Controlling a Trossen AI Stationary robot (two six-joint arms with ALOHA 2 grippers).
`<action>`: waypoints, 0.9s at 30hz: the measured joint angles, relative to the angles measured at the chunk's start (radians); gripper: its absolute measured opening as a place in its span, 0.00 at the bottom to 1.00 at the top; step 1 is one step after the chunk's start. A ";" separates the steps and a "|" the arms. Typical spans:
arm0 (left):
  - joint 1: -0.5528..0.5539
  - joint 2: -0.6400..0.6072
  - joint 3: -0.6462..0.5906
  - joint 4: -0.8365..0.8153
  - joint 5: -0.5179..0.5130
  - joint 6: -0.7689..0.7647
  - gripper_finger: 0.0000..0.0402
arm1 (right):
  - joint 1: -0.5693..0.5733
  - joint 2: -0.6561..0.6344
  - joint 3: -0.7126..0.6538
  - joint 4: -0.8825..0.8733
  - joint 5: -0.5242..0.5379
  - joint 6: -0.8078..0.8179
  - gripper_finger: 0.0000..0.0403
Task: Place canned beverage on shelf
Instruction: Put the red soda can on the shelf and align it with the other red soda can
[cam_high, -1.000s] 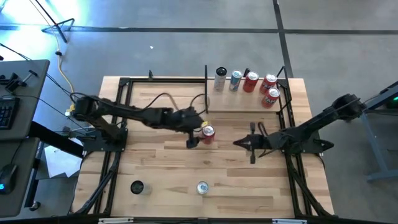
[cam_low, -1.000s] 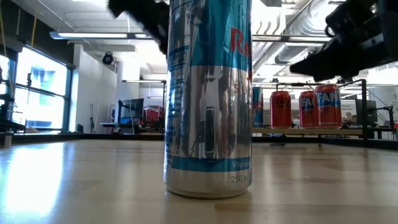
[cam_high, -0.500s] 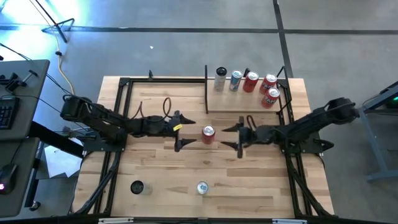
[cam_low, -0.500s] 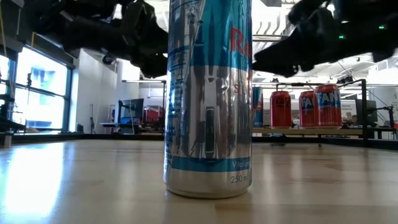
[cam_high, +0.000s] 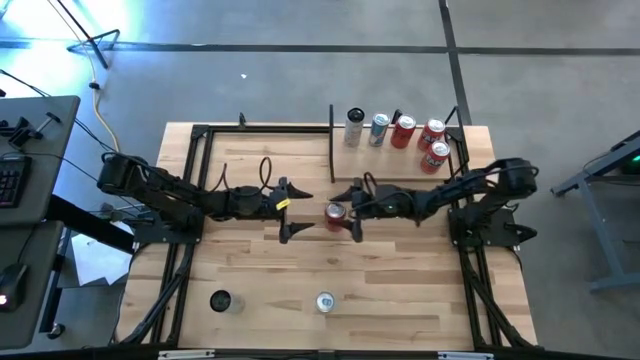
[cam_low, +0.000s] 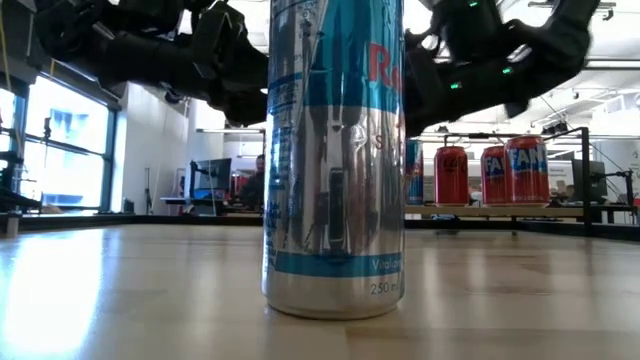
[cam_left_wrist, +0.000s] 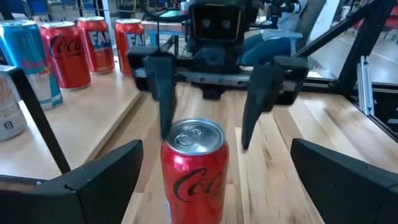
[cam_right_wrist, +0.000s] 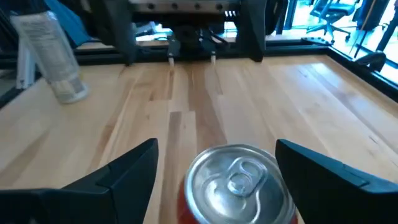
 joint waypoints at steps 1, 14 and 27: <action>0.000 0.000 0.001 -0.003 0.000 -0.001 0.99 | -0.003 0.021 0.016 0.005 0.000 -0.005 0.77; -0.002 0.000 0.000 -0.004 0.001 -0.008 0.99 | 0.001 0.030 0.019 0.005 -0.006 -0.055 0.77; -0.002 0.000 0.000 -0.003 0.002 -0.007 0.99 | 0.004 -0.074 0.018 -0.106 0.030 -0.062 0.77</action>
